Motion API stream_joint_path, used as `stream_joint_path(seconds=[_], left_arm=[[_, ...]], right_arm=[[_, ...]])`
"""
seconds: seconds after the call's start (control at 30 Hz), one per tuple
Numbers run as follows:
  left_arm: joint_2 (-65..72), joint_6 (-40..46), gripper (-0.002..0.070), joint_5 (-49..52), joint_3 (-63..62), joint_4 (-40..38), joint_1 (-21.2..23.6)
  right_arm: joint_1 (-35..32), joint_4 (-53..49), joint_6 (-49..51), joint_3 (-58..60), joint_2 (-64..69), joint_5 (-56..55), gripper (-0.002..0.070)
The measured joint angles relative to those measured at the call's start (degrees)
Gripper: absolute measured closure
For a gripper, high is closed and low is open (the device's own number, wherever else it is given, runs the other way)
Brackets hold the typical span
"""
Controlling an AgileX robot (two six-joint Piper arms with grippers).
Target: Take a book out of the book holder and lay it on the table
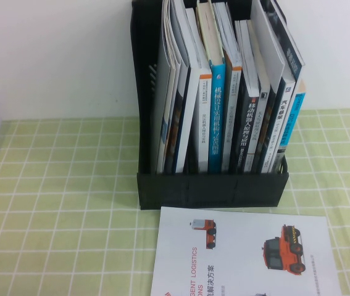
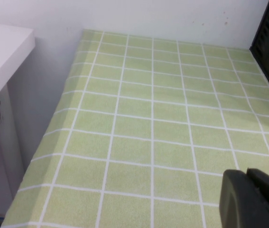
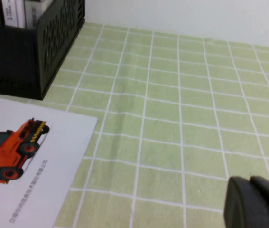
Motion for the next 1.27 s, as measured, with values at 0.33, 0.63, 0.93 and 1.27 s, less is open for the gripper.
stream_joint_path(seconds=[0.33,0.63,0.93,1.27], left_arm=[[0.00,0.00,0.0676,0.00,0.00,0.00,0.00],[0.00,0.12,0.0676,0.00,0.00,0.00,0.00],[0.00,0.01,0.0676,0.00,0.00,0.00,0.00],[0.00,0.01,0.0676,0.00,0.00,0.00,0.00]], right_arm=[[-0.22,-0.80,4.25,0.00,0.00,0.38,0.0678],[-0.22,-0.84,10.71,0.00,0.00,0.47,0.0678],[-0.22,-0.84,12.15,0.00,0.00,0.47,0.0678],[-0.22,-0.84,12.15,0.00,0.00,0.47,0.0678]])
